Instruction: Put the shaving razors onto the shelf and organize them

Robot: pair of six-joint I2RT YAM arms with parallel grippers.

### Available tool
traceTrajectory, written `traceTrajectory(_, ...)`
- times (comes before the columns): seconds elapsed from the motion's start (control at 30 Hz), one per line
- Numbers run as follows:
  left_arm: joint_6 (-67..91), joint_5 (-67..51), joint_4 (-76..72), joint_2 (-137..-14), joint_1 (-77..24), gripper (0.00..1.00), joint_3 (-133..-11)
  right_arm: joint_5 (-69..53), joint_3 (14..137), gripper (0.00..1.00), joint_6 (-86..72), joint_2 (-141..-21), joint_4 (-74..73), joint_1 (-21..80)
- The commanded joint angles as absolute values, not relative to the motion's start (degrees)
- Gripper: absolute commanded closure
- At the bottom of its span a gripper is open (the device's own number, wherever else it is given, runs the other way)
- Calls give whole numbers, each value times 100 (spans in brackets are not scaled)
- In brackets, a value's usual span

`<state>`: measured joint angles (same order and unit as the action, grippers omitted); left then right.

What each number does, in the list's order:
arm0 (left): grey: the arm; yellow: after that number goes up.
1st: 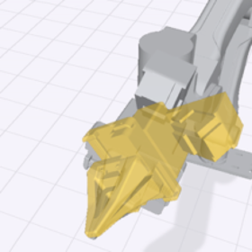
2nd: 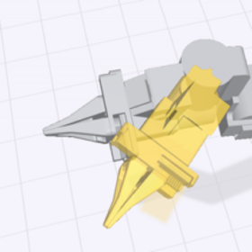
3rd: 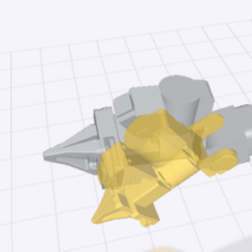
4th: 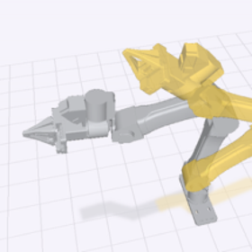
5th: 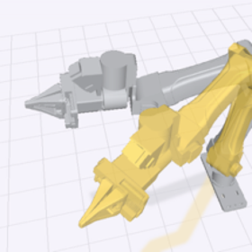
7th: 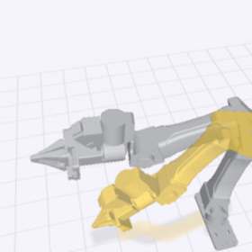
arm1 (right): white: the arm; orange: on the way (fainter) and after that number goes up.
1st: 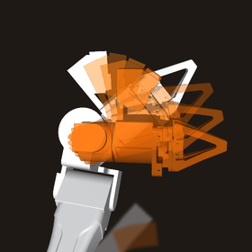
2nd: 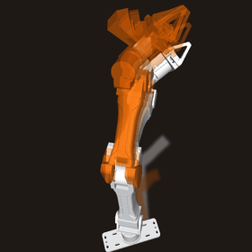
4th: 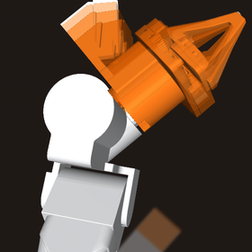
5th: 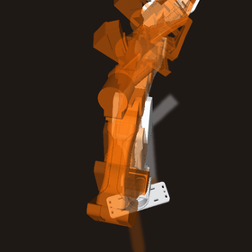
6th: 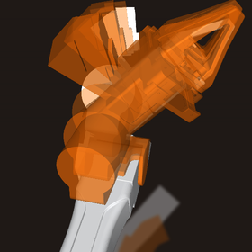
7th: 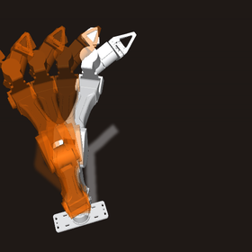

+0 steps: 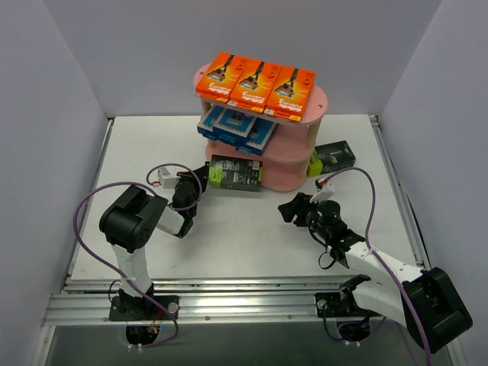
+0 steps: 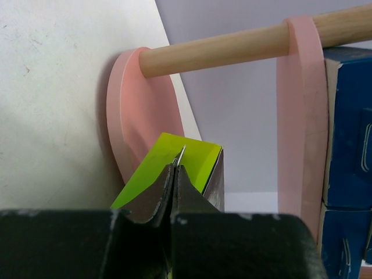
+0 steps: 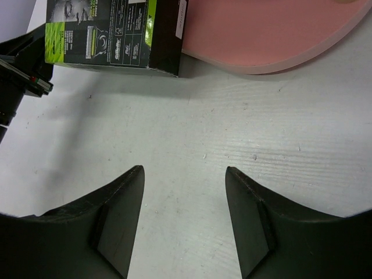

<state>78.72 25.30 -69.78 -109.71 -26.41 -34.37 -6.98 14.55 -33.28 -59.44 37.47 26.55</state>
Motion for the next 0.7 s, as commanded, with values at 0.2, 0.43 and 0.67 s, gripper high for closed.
traceTrajectory(0.2, 8411, 3498, -7796, -10881, -2593, 98, -3744, -817, 1433, 46, -3173, -5783, 3823, 2619)
traceTrajectory(0.43, 8762, 4051, -8138, -11170, -2628, 98, -3797, -879, 1441, 46, -3103, -5897, 3832, 2628)
traceTrajectory(0.67, 8930, 4526, -8586, -11557, -2698, 98, -4007, -932, 1485, 46, -2988, -5897, 3674, 2619)
